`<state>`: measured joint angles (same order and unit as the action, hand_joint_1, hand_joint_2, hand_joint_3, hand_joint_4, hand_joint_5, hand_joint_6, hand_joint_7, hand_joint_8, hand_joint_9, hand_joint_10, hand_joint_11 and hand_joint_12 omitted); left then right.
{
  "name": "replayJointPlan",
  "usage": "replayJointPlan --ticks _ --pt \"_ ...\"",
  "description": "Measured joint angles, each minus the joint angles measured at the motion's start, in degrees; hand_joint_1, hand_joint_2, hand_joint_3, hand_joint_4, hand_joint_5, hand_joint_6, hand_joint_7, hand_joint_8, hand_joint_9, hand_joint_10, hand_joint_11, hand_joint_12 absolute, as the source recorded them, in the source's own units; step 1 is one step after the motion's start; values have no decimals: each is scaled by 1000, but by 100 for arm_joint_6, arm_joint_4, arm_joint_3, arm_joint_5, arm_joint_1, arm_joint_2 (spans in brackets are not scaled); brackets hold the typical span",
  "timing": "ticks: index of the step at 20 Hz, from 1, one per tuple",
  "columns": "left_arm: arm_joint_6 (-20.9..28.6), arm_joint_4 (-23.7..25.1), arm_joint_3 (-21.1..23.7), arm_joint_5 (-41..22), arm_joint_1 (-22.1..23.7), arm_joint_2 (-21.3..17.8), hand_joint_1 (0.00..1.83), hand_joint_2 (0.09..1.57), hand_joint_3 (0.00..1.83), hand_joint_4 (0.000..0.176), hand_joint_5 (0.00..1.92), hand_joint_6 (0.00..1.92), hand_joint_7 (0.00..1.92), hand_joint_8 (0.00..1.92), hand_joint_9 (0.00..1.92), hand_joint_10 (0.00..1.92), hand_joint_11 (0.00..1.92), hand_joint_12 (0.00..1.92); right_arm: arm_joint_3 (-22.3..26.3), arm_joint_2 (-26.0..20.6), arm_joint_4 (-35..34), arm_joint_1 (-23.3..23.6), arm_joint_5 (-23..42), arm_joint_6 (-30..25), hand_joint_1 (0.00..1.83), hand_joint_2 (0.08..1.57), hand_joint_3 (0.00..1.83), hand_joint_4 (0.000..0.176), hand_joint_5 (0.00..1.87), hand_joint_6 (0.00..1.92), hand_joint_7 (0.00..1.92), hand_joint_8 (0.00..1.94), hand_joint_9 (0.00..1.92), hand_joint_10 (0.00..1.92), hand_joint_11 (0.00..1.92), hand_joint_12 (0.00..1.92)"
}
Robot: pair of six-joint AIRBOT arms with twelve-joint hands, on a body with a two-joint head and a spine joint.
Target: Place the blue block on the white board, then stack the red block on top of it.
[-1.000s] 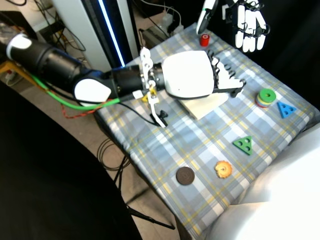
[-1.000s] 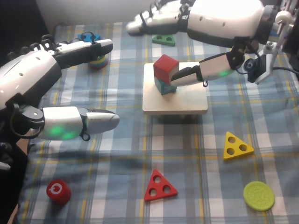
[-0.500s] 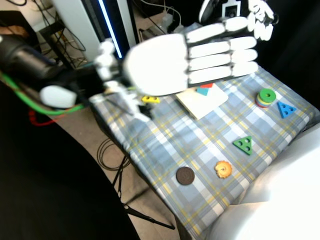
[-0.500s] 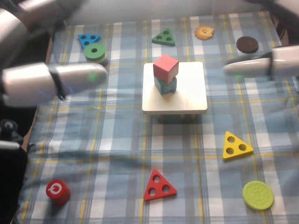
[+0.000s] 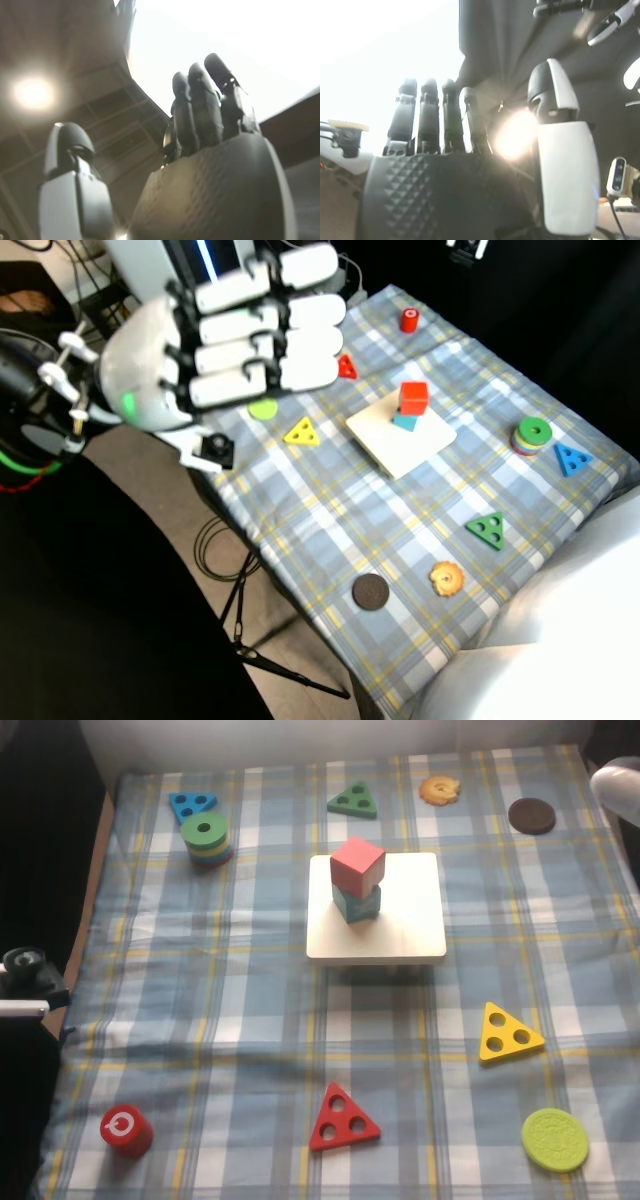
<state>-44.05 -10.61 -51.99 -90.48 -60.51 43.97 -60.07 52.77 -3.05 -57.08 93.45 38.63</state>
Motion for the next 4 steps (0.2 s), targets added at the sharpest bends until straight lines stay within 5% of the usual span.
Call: replayJointPlan --ticks 1,2,3,4 --pt "74 42 4 -116 68 11 2 1287 25 35 322 8 207 8 195 3 0 174 90 -55 122 22 39 166 138 1296 6 114 359 47 3 0 4 0 2 1" --pt "33 103 4 -146 243 15 0 1320 21 60 228 1 153 2 200 8 0 105 184 -142 302 103 72 337 222 1229 0 93 387 32 0 0 0 0 0 0" --pt "-11 105 4 -254 337 13 0 1365 24 112 213 1 111 1 152 2 0 44 197 -173 483 155 177 374 131 1159 0 80 413 16 0 0 0 0 0 0" --pt "83 98 4 -302 431 9 0 1387 13 67 256 8 147 6 153 2 0 17 238 -192 564 195 212 339 203 1163 0 44 516 46 0 0 0 0 0 0"
